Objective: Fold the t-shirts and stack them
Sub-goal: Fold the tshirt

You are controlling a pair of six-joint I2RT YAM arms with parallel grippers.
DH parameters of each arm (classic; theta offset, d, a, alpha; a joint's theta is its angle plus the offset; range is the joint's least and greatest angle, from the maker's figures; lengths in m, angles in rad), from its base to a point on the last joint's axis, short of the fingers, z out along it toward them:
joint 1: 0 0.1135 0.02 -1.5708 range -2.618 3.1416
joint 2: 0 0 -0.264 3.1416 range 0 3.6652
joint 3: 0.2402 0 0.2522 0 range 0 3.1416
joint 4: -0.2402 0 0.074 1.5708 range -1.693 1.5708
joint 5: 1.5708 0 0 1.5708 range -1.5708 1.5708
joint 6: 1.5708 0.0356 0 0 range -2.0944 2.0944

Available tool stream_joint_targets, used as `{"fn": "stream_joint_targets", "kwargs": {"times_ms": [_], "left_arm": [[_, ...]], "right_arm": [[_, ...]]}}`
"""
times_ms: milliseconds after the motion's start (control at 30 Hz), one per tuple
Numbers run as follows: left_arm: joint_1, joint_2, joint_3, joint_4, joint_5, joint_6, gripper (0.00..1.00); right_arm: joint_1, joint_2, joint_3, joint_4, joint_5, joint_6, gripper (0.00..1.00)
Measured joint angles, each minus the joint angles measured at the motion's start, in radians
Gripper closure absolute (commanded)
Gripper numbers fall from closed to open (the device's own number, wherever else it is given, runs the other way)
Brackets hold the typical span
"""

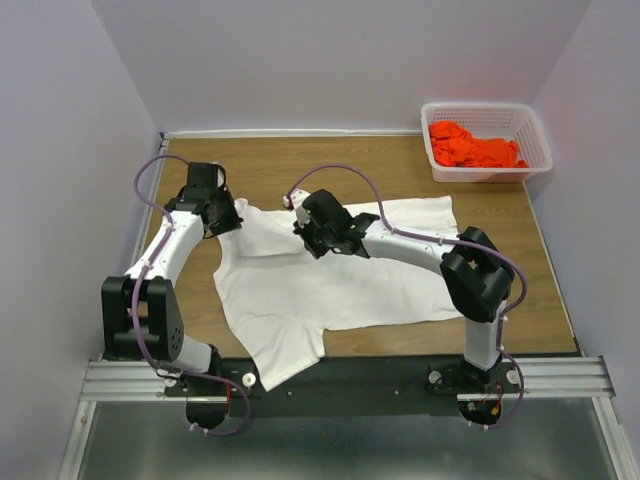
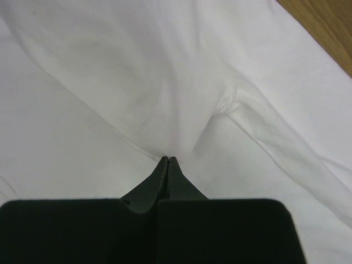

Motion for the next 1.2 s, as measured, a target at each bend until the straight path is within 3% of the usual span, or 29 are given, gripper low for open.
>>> {"fn": "stream_joint_targets", "kwargs": {"times_ms": [267, 733, 1200], "left_arm": [[-0.009, -0.127, -0.137, 0.010, -0.012, -0.042, 1.00], [-0.009, -0.217, -0.387, 0.097, -0.032, -0.164, 1.00], [-0.009, -0.277, -0.385, 0.111, -0.059, -0.212, 1.00]], "right_arm": [[0.001, -0.040, -0.029, 0.000, -0.043, 0.016, 1.00], [0.001, -0.016, -0.058, -0.004, -0.092, 0.016, 1.00], [0.001, 0.002, -0.072, -0.026, -0.068, 0.015, 0.99]]}}
